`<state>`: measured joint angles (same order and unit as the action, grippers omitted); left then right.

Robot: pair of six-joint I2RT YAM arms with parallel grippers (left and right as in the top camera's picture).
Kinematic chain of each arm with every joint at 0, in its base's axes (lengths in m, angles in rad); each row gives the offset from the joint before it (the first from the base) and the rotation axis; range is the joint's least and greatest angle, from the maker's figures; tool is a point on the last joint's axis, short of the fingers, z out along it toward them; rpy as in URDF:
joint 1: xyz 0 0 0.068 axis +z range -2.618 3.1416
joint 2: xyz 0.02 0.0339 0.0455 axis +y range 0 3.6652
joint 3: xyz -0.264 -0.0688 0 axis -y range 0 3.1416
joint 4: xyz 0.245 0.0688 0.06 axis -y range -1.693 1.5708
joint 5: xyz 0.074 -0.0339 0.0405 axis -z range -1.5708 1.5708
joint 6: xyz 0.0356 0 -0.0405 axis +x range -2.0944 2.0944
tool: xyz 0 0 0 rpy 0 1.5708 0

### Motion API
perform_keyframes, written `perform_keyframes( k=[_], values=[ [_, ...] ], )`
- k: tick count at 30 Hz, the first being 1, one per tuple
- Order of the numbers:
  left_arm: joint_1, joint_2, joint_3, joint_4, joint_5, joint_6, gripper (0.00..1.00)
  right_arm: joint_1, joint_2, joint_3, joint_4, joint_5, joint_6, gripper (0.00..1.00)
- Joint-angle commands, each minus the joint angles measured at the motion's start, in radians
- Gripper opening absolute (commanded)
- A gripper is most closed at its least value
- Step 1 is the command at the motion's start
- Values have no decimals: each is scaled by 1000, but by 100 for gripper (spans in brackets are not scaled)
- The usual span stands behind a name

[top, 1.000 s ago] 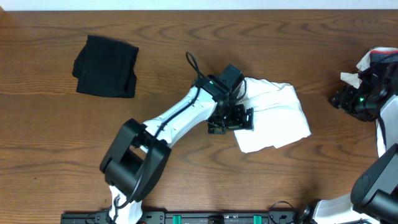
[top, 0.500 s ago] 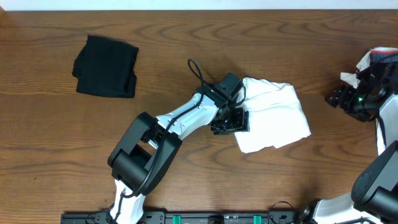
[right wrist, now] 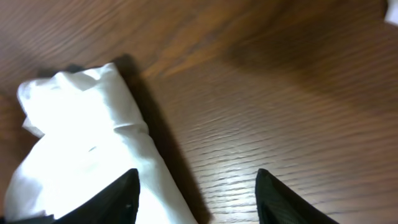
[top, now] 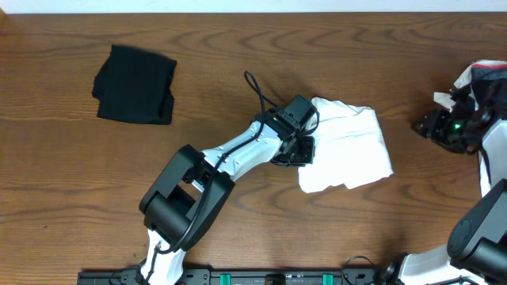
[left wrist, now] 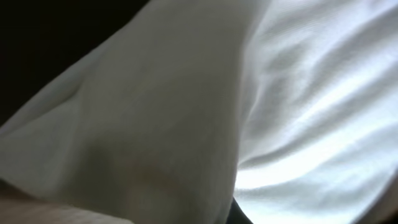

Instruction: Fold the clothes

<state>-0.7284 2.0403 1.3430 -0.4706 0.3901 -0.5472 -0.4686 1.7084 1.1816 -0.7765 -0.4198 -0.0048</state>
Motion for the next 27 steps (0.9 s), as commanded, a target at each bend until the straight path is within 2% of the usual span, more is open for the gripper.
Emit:
perform_keyframes(
  k=[1,4,6,11,13,17,21,27],
  values=[
    [12,-2,2,-34,-138,144,6,49,7,-8,-5,-33,7,49],
    [20,-2,2,-85,-242,215,6,101,7,-8,-5,-33,7,43],
    [29,-2,2,-113,-311,240,6,140,7,-8,-4,-32,6,42],
    [64,-2,2,-169,-428,244,6,236,7,-8,2,-32,0,38],
    [85,-2,2,-183,-428,248,6,272,7,-8,11,-32,0,34],
    [120,-2,2,-192,-428,248,6,329,11,-8,45,-38,0,15],
    [140,-2,2,-192,-428,248,6,375,33,-8,110,-106,0,2],
    [141,-2,2,-192,-428,248,6,431,116,-8,233,-192,0,1]
  ],
)
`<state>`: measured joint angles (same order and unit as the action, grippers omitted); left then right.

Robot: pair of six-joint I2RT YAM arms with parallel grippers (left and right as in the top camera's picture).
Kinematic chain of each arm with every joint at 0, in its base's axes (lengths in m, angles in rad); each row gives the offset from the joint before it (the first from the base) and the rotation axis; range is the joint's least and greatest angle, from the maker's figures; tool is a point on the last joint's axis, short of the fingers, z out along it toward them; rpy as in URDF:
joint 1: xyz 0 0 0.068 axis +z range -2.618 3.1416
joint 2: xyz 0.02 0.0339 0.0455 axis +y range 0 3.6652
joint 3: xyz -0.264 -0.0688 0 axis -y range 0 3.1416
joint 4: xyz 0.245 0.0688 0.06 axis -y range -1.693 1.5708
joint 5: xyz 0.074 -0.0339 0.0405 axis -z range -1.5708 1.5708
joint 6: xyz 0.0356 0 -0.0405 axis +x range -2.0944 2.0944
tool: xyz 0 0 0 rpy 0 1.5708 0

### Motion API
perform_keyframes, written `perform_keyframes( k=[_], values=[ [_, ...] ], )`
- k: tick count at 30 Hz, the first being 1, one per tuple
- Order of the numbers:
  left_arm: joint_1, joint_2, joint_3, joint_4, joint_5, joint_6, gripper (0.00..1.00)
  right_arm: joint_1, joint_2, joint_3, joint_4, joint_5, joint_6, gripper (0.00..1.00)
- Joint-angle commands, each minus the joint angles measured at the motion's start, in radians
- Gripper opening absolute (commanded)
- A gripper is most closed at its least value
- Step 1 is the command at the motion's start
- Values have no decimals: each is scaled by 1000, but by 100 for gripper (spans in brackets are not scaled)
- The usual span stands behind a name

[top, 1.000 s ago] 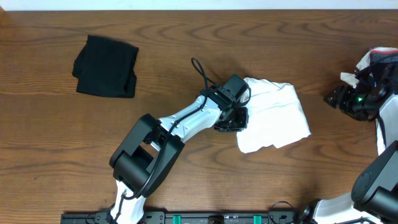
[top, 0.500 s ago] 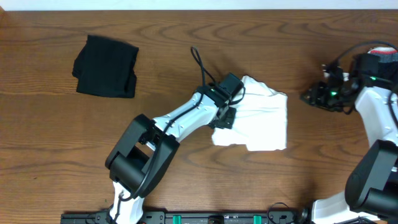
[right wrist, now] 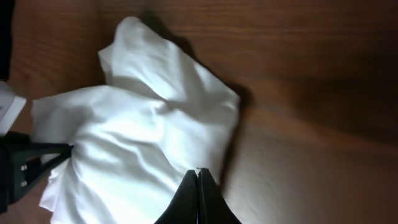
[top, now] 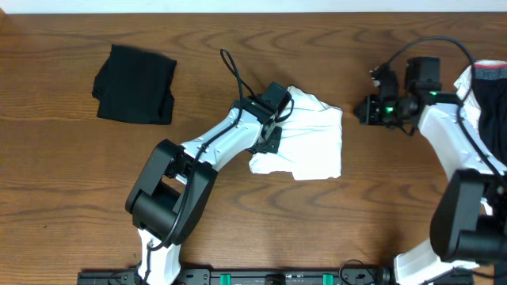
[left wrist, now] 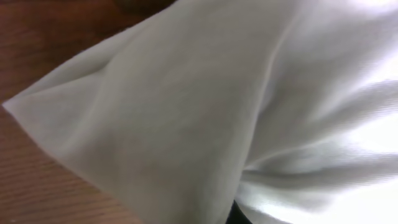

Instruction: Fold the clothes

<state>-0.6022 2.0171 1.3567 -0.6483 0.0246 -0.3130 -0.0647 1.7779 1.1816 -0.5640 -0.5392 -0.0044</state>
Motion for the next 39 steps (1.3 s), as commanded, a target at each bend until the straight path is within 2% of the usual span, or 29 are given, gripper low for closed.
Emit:
perform_keyframes(
  k=[1,5,15,24,30,34,39],
  values=[
    [15,19,-12,-14,-63,14,6,37,66,-8,38,-80,0,1],
    [15,-18,4,-31,-63,44,6,60,113,-8,68,-79,-15,1],
    [15,-223,20,-85,-64,111,6,68,106,-7,111,-131,-15,1],
    [15,-310,31,-84,-64,167,6,56,86,-7,168,-176,8,1],
    [10,-352,43,-85,-53,158,6,-11,53,-7,100,-164,7,1],
    [2,-353,50,-81,24,154,6,-64,45,-7,19,-160,-37,1],
    [-13,-353,53,-69,43,70,6,-121,45,-7,-77,-63,-39,1]
  ],
)
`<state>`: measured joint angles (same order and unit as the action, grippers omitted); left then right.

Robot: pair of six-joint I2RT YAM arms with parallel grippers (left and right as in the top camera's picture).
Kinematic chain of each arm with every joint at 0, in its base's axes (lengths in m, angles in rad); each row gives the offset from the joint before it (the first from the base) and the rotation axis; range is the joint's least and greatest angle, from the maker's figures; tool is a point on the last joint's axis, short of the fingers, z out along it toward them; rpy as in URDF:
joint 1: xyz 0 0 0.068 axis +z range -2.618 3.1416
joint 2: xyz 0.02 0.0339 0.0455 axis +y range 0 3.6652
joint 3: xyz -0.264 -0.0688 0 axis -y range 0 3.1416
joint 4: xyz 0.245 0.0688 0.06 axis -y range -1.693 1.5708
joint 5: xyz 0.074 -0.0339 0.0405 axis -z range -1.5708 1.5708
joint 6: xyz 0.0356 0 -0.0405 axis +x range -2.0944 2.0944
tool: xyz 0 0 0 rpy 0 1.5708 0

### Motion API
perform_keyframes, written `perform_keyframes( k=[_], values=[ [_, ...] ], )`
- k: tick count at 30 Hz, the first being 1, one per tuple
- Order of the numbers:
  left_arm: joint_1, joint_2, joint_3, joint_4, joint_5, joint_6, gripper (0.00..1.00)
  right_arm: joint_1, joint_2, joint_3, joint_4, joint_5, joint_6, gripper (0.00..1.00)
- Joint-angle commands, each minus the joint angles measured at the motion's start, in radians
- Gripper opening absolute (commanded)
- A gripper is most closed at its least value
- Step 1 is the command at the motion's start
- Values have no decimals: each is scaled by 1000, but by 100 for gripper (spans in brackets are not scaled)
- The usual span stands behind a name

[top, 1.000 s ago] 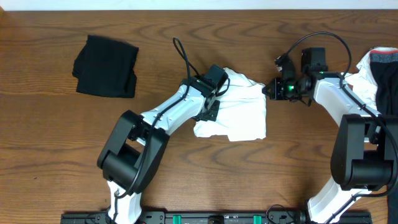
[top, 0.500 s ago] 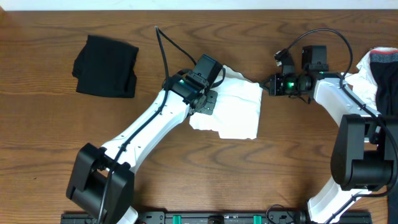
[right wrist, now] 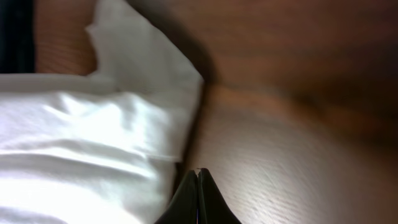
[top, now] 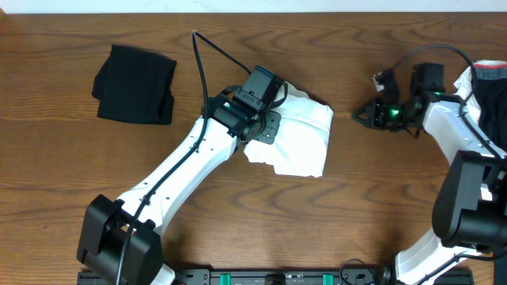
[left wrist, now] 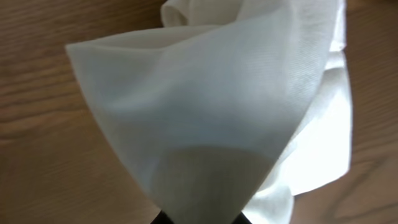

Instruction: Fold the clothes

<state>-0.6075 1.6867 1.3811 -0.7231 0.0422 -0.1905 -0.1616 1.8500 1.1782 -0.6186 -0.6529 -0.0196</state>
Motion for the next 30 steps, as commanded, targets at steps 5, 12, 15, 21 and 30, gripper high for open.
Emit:
perform_keyframes(
  k=[5,12,15,21,30],
  values=[
    [-18,-23,33,46,113,-173,6,-82,-27,-4,-108,130,-31,1],
    [-75,-20,33,166,205,-299,6,-149,-27,-4,-184,164,-57,1],
    [-121,-13,33,219,205,-322,6,-173,-27,-4,-206,172,-57,1],
    [-234,53,33,338,205,-365,6,-209,-27,-4,-254,185,-59,1],
    [-377,237,33,611,239,-362,34,-226,-27,-4,-275,235,-64,2]
  ],
)
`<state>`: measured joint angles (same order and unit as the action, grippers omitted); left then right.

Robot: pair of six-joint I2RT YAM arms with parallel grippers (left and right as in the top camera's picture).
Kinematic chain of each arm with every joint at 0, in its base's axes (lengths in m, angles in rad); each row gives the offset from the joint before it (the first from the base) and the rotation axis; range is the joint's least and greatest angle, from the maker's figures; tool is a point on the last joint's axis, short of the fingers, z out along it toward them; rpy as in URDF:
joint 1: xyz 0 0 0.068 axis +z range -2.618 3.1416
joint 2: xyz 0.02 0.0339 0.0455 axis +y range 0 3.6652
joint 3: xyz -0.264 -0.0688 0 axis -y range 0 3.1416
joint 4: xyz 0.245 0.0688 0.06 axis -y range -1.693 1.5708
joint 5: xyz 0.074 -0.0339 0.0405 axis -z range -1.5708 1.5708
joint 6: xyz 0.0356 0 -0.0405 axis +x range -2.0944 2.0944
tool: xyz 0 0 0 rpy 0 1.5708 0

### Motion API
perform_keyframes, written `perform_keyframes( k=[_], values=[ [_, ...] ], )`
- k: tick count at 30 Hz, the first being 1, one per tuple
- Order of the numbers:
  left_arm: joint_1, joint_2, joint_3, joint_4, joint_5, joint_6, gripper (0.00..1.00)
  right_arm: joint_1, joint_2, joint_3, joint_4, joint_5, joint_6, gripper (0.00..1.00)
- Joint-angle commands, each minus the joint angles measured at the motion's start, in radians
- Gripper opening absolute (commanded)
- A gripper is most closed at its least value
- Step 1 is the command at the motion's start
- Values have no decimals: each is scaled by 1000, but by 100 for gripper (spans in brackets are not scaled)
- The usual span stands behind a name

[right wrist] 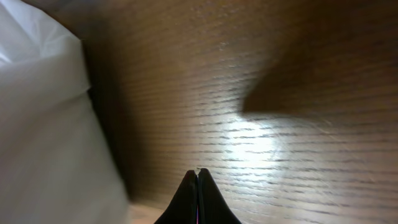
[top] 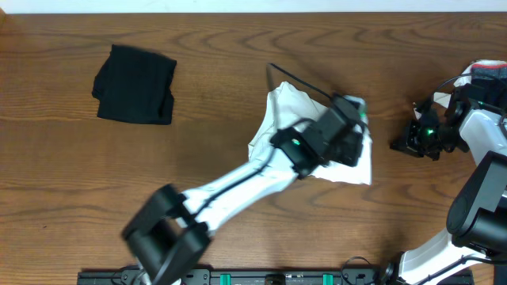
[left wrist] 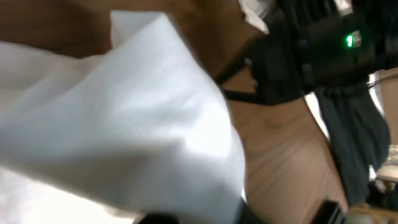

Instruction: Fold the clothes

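Observation:
A crumpled white garment [top: 279, 131] lies mid-table. My left gripper [top: 350, 141] hangs over its right part, shut on a fold of the white cloth [left wrist: 124, 124], which drapes across the jaws and hides them. My right gripper [top: 396, 144] sits just right of the garment. Its fingers [right wrist: 198, 180] are shut with nothing between them, low over bare wood, with the garment's edge [right wrist: 37, 124] at the left of the right wrist view.
A folded black garment [top: 135, 95] lies at the far left of the wooden table [top: 238, 47]. A pile of clothes [top: 487, 73] sits at the right edge. The right arm [left wrist: 323, 50] with its green light shows close ahead in the left wrist view.
My left gripper was at the garment's upper left edge and is now over its right side, still holding cloth. The garment lies farther right. My right gripper has drawn back to the right.
First the left gripper held the garment's left edge and the right gripper was open at the far right. Then the garment lay farther left, with the right gripper shut near its right edge. Now the held fold lies across the garment's right side.

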<state>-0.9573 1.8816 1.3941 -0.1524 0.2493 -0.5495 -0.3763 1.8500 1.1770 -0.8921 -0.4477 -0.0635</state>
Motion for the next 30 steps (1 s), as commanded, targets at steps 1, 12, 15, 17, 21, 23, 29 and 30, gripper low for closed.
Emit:
perform_keyframes(
  k=[1,12,15,17,21,23,29,30],
  values=[
    [-34,55,20,71,46,-2,45,-14,-27,-3,-3,40,-20,2],
    [34,-3,62,90,123,106,84,-125,-133,31,-48,48,20,6],
    [112,-48,64,-14,61,108,84,-151,-206,31,-73,53,37,18],
    [173,-61,64,-90,47,137,84,-162,-240,31,-101,109,79,23],
    [295,-62,63,-279,44,240,84,-171,-266,30,-176,235,173,31],
    [349,-60,63,-372,31,298,85,-167,-266,19,-201,187,162,33],
    [463,-60,63,-559,-132,337,85,-119,-269,6,-228,105,62,50],
    [476,-60,63,-571,-132,337,85,-111,-270,6,-231,133,63,52]
  ],
)
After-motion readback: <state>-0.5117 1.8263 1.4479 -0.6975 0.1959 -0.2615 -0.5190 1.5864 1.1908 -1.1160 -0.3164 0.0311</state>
